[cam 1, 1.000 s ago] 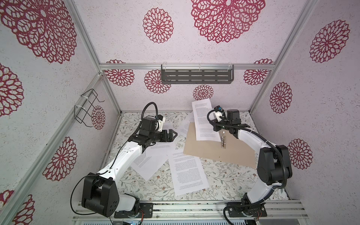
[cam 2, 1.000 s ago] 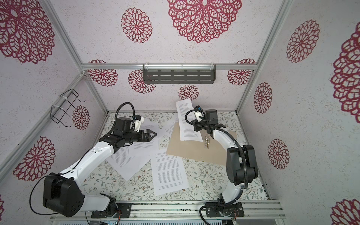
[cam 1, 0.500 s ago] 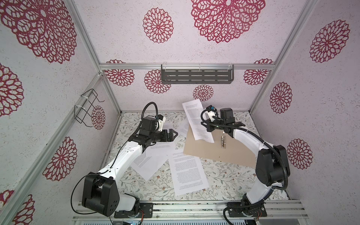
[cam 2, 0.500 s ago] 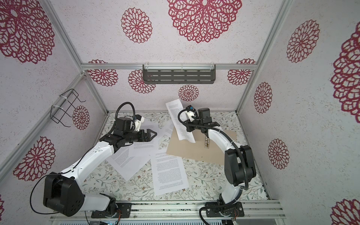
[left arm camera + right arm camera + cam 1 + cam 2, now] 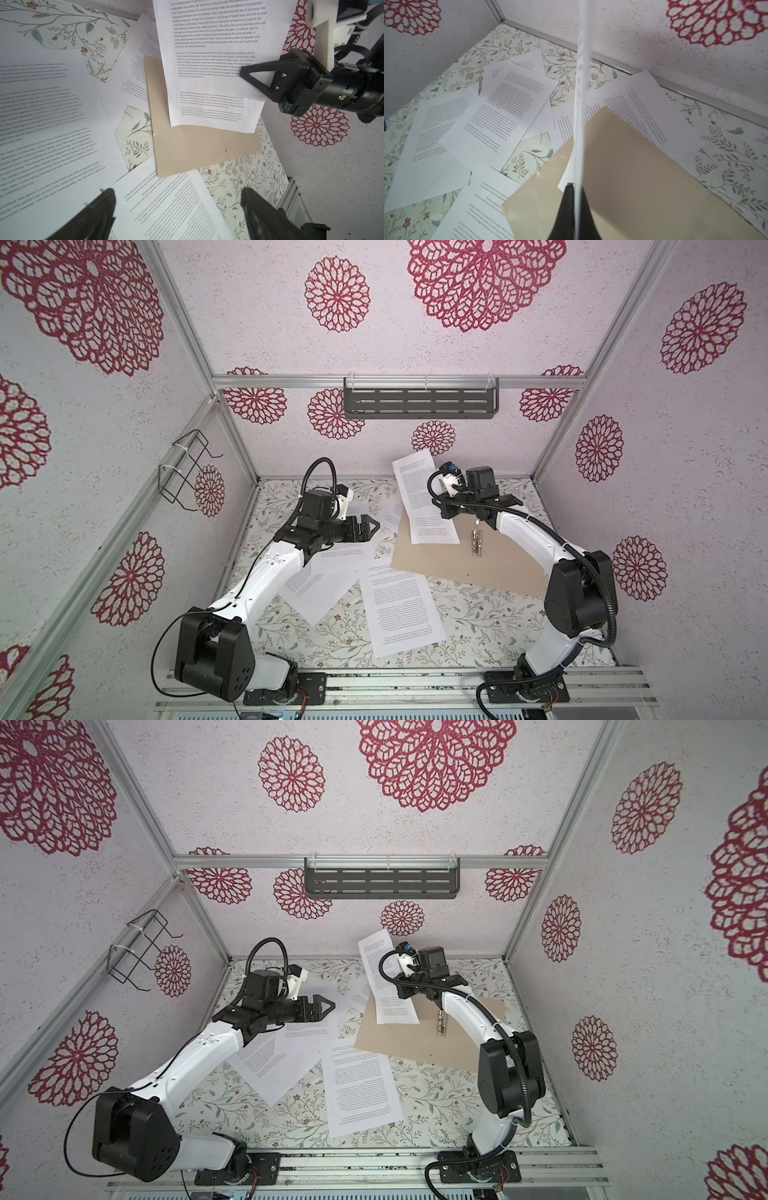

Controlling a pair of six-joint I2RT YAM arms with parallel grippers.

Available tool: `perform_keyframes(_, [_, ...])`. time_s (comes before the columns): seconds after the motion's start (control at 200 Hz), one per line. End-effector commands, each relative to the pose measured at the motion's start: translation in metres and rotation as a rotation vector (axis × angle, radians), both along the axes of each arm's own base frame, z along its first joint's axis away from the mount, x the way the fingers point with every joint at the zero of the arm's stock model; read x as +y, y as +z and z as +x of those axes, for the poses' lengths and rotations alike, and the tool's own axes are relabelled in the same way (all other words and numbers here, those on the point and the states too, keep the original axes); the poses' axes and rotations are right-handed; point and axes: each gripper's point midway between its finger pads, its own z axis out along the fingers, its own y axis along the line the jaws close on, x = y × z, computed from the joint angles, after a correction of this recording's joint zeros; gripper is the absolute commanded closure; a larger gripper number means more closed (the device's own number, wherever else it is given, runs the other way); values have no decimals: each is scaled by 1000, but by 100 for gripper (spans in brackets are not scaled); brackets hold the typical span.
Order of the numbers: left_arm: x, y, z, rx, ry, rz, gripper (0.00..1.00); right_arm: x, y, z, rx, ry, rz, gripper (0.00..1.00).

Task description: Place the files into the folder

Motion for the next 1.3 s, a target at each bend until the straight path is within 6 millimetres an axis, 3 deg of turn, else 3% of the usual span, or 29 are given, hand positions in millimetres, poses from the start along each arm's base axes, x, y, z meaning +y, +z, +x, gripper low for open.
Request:
perform_keyframes(0.0, [-4, 3, 4, -15, -13, -12, 3, -8, 21, 3, -80, -40, -76, 100])
perform_keyframes(0.715, [-5, 5, 3, -14, -14, -20, 3, -23, 56, 6, -252, -187, -222, 100])
perform_keyframes(1.146, [-4, 6, 3, -13, -13, -22, 3, 26, 37, -21, -155, -24, -133, 100])
perform_keyframes(1.296, [-5, 8, 2, -17, -16, -25, 3, 35, 33, -27, -134, 3, -118, 100])
